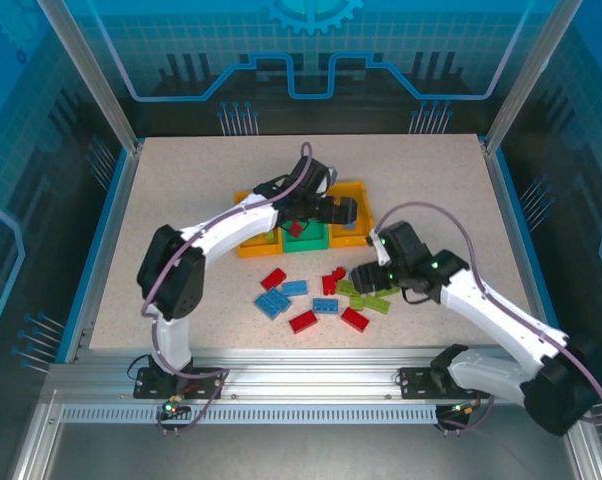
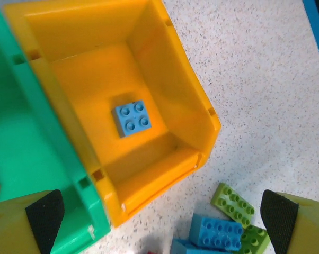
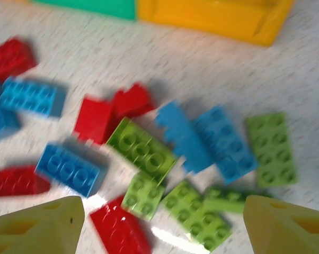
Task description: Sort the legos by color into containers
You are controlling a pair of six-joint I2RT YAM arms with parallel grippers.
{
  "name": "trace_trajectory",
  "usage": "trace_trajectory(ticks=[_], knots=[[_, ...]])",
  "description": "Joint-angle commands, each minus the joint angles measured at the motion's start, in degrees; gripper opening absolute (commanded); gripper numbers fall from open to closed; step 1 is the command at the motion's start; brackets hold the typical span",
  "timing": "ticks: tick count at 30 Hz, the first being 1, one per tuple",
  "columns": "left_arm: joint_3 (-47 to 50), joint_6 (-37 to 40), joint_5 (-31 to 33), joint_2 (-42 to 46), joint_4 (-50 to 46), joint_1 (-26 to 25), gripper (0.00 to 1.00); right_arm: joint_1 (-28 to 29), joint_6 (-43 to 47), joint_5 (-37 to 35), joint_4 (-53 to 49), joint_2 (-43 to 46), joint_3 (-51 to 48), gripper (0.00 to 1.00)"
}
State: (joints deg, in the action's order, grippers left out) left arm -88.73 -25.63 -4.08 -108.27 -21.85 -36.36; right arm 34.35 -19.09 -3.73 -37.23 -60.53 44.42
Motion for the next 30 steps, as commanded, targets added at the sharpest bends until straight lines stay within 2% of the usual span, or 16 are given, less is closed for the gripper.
trace_trajectory(ticks=[1,5,11,22,30], knots=[[6.54,-2.55,2.49,7.66,2.74,0.60,0.99,4.40,-0.14,1.38,-4.49,4.26,-3.73,0.80],[16.21,-3.98,3.87,15.19,3.22,2.08,0.99,10.50,-4.02,1.41,-4.79,5.07,-6.21,0.81],[27.92,-6.03,4.31,25.51,3.96,3.41,0.99,15.26,-5.89,-2.44,-5.33,-1.64,-4.90,0.81],[38.53,-11.23,8.32,36.43,3.38,3.58,0.99,18.35,-5.44,-6.77,-3.85,-14.36,-1.31,0.77],[42.18,-12.18,9.93,41.13,1.73,4.08,0.99,20.70,-5.12,-7.24,-5.91,-23.23,2.36,0.65]])
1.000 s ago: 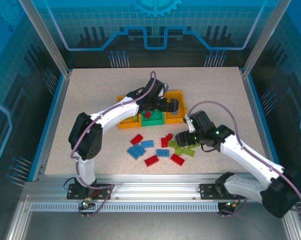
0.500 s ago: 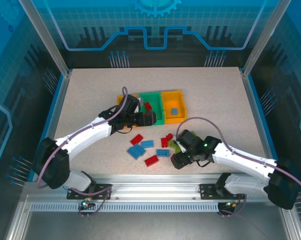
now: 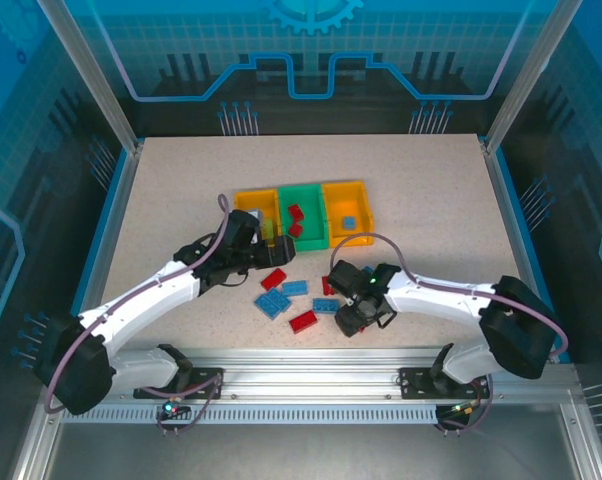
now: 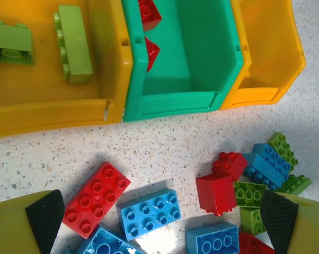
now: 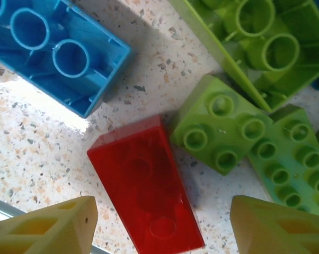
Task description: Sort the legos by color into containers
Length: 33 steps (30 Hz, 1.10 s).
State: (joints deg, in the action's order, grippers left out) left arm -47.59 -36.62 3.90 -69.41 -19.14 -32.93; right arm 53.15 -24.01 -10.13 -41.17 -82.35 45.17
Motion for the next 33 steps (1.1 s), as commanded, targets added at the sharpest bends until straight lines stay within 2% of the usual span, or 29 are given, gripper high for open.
trace_trajectory(ticks=[1,8,14,21,23,27,30,33], knots=[[1.33,-1.09,2.28,2.84,-1.35,0.69,0.99,2.37,-0.37,-0.85,-1.99,-1.95,1.80,0.65],[3.23,-1.26,3.12,6.00,-1.68,1.28,0.99,3.62,-1.27,-1.57,-2.97,-6.18,3.25,0.55],[4.33,-1.76,3.49,6.83,-3.79,1.30,0.99,4.99,-1.85,-4.27,-6.07,-5.19,4.85,0.33],[5.36,-0.16,2.94,7.36,-7.02,-0.23,0.99,4.36,0.78,-0.96,-6.70,2.33,11.24,0.28],[5.59,1.40,3.13,7.63,-7.47,-1.98,0.99,2.07,1.93,2.19,-4.65,4.29,12.83,0.27],[6.40,5.29,4.07,8.08,-6.74,-7.22,0.99,-6.23,1.85,10.17,1.28,4.54,16.30,0.28],[7.11,8.49,4.27,7.72,-5.97,-11.53,0.99,-11.72,1.30,15.68,3.19,0.59,21.09,0.26],[7.84,12.07,4.79,6.44,-5.31,-16.21,0.99,-15.35,0.73,18.29,2.50,-6.21,28.09,0.25]])
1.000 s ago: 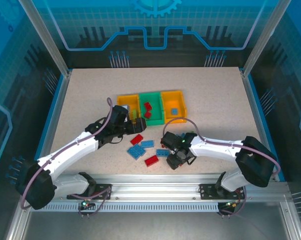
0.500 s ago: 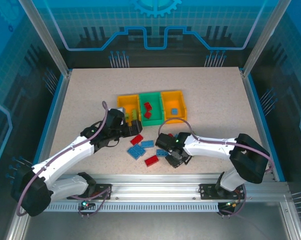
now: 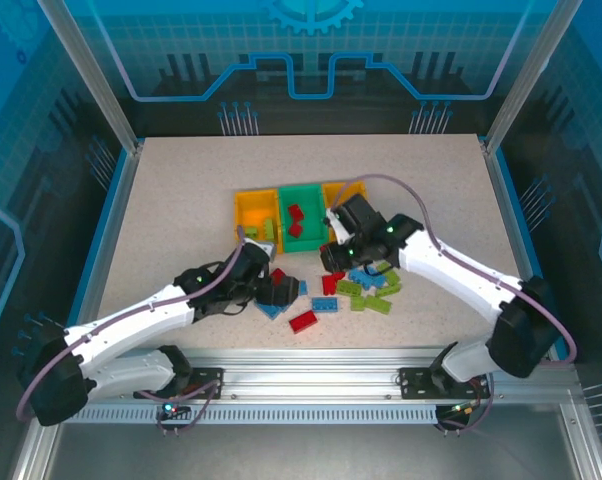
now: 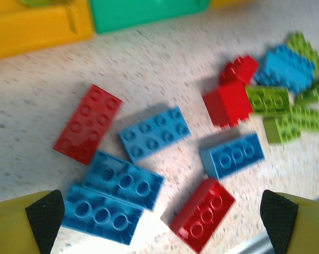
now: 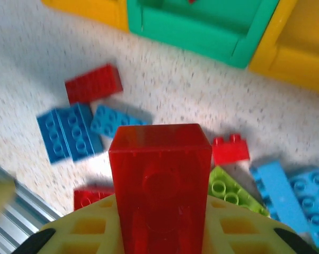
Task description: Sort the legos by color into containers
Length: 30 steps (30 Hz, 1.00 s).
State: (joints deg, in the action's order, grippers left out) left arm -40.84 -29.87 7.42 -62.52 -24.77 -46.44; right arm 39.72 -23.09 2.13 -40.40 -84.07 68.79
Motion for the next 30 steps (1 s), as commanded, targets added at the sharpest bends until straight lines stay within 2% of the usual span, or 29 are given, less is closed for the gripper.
trace_trajectory(ticks=[1,5,11,15,22,26,28,30], knots=[[1.12,6.58,1.83,-1.39,0.08,-4.24,0.99,-3.04,-0.43,7.34,1.24,-7.55,7.36,0.25],[-0.43,10.25,3.61,-6.71,-2.31,-8.69,0.99,-6.33,-3.04,8.70,-2.07,-18.53,17.89,0.22],[-1.55,14.20,3.77,-12.75,-1.04,-14.55,0.99,-6.85,-3.84,5.17,-8.02,-31.14,32.90,0.21],[-1.85,15.97,3.83,-15.57,0.96,-16.28,0.99,-7.12,-5.40,2.23,-11.13,-37.17,39.58,0.26],[-5.16,20.93,4.27,-21.16,0.33,-17.14,0.94,-7.04,-5.57,1.51,-12.73,-40.52,43.73,0.43],[-6.65,23.81,3.40,-22.90,0.59,-17.15,0.92,-6.94,-5.45,2.09,-12.55,-38.80,43.16,0.61],[-7.39,24.72,3.09,-23.92,0.47,-17.20,0.88,-6.94,-5.88,1.92,-12.25,-37.05,42.45,0.72],[-7.81,25.22,3.08,-25.07,0.26,-17.18,0.87,-6.92,-6.03,1.82,-12.02,-35.20,41.83,0.78]])
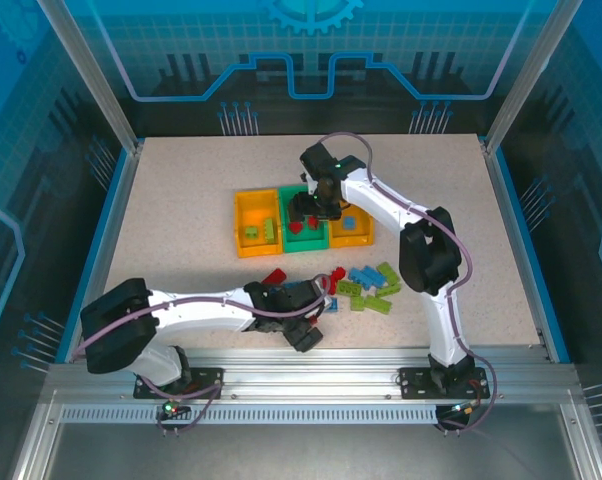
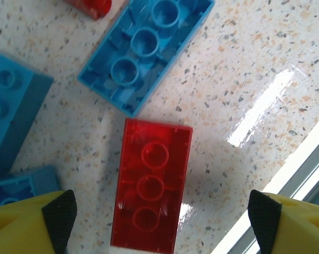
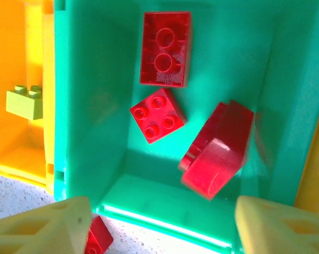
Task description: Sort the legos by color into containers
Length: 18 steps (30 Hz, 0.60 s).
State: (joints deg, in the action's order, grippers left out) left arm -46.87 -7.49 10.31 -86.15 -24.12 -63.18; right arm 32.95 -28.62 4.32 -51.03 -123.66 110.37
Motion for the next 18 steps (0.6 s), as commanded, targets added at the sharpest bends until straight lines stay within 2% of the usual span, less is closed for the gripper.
trace_trajectory(ticks=[1,6,11,14,18], knots=[[-1.82,3.02,0.16,-2.02,-0.40,-0.46,0.87,-0.17,-0.40,-0.38,-1.28,5.53,-0.09,0.80],[-1.81,3.39,-0.90,-4.51,0.28,-0.42,0.85,-0.14,1.09,-1.25,-1.39,11.66,-2.42,0.85],[-2.07,3.65,-0.72,-6.94,0.72,-0.37,0.79,-1.16,2.66,-5.74,-0.56,20.59,-10.63,0.88],[-3.00,4.19,-0.59,-8.55,0.38,-0.36,0.67,-3.56,2.80,-5.92,1.27,26.25,-18.22,0.89],[-4.37,4.55,0.26,-10.13,-0.40,-0.23,0.42,-8.01,2.53,-5.89,2.46,32.42,-28.19,0.89]])
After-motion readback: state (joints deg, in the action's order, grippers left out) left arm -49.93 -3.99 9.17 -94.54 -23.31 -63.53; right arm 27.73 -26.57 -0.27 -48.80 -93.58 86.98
